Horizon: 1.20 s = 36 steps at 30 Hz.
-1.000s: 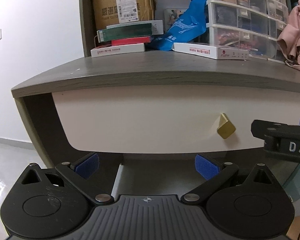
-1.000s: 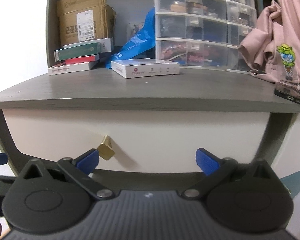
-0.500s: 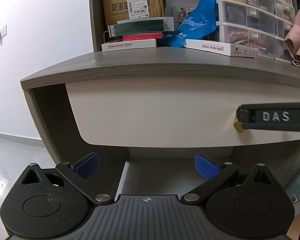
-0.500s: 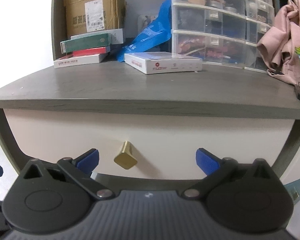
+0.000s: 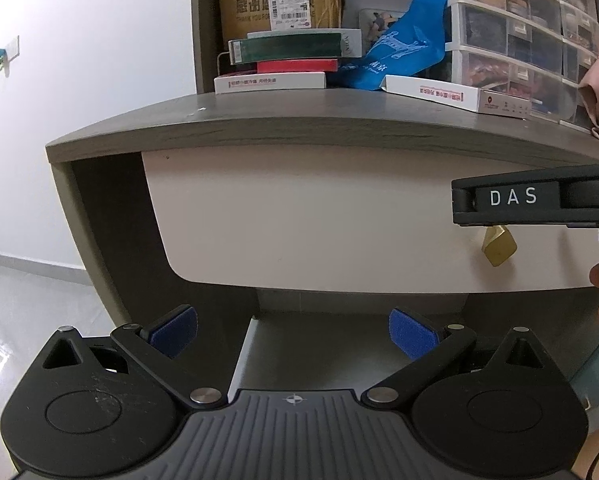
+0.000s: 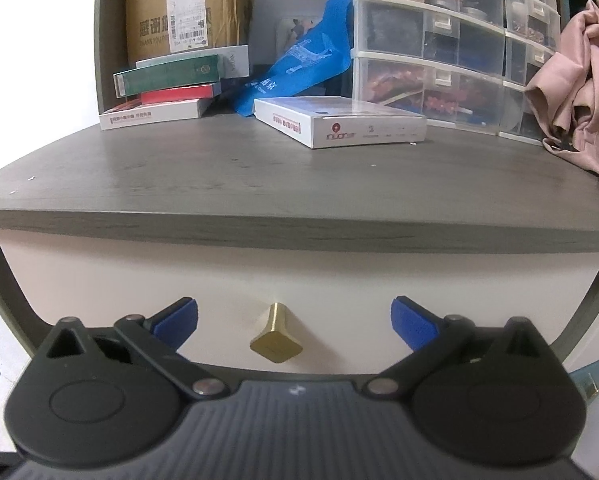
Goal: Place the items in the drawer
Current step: 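Move the right gripper to the gold drawer knob and close on it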
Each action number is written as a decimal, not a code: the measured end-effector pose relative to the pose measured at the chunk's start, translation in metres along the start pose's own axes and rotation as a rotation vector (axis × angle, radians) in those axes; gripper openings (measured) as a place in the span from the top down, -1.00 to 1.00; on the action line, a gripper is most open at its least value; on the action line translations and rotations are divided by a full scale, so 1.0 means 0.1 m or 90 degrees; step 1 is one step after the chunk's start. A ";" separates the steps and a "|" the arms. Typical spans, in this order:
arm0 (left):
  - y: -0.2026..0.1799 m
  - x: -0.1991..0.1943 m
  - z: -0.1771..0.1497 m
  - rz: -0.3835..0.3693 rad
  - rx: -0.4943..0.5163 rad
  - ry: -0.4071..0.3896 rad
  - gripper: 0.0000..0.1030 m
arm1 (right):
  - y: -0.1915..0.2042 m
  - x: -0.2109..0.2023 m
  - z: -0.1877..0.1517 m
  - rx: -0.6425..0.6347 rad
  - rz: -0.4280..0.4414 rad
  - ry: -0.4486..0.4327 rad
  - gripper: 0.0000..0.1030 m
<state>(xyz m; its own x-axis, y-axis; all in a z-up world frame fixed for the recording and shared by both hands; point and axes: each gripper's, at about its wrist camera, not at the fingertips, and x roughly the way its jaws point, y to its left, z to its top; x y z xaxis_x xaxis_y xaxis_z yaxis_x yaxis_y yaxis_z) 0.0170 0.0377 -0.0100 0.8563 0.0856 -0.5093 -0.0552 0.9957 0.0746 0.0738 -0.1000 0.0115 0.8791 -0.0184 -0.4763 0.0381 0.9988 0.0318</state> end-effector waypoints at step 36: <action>0.19 -0.07 0.09 -0.016 -0.033 -0.025 -1.00 | 0.24 0.43 0.29 0.009 -0.066 0.175 0.18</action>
<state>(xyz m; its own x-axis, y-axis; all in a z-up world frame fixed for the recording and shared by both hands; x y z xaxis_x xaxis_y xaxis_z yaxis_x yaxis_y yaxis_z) 0.0147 0.0556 0.0025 0.8775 0.0605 -0.4757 -0.0595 0.9981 0.0172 0.1261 -0.0781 0.0174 0.7084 -0.1052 -0.6979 0.1295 0.9914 -0.0179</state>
